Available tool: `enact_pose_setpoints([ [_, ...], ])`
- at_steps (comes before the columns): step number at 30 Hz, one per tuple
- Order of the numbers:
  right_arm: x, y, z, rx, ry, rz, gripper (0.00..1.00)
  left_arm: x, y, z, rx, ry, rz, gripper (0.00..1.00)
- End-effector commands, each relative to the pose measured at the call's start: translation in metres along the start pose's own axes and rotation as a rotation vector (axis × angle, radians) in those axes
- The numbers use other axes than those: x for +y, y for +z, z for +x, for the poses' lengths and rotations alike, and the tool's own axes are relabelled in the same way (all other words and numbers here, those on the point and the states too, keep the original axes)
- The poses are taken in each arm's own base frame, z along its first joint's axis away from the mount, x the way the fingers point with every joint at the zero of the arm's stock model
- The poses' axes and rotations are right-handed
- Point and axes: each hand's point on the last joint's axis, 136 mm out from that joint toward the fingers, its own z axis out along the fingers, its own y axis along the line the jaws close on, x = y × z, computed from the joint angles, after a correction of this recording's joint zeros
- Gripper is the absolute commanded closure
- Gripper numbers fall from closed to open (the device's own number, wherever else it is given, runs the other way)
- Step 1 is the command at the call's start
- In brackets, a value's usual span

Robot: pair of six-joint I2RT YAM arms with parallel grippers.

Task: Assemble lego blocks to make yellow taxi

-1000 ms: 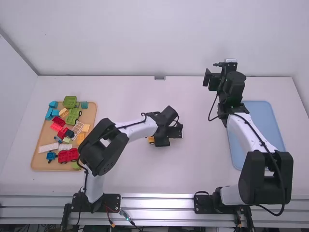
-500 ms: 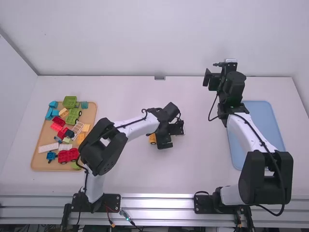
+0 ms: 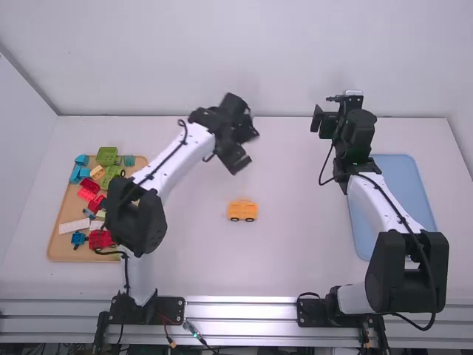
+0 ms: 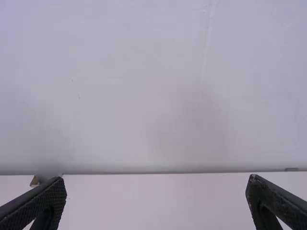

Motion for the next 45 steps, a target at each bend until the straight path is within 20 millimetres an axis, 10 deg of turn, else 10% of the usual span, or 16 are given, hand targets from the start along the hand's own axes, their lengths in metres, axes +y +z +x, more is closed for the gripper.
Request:
enact_pose_setpoints([
  [1,0.0,0.003,-0.015,-0.035,0.006,0.0,0.01,0.08,-0.003,0.046,0.109,-0.193,-0.198,0.01],
  [5,0.0,0.002,-0.022,-0.062,0.006,-0.002,0.01,0.171,-0.024,0.111,0.231,-0.382,-0.478,0.01],
  [9,0.0,0.002,-0.027,-0.081,0.007,-0.001,0.01,0.214,-0.036,0.168,0.309,-0.489,-0.52,0.01],
  [13,0.0,0.002,-0.027,-0.084,0.006,-0.001,0.01,0.2,-0.034,0.228,0.357,-0.762,-0.308,0.01],
  [25,0.005,0.001,-0.033,-0.109,0.005,-0.009,0.01,0.17,-0.015,0.306,0.45,-1.018,-0.096,0.0],
  [30,0.015,0.001,-0.035,-0.115,0.002,-0.029,0.01,0.155,0.005,0.326,0.511,-0.945,-0.087,0.0],
  [35,0.025,-0.001,-0.044,-0.152,-0.008,-0.05,0.01,0.134,0.025,0.326,0.479,-0.797,0.038,0.44],
  [45,0.032,-0.002,-0.047,-0.167,-0.01,-0.062,0.01,0.128,0.047,0.332,0.45,-0.765,0.037,0.53],
])
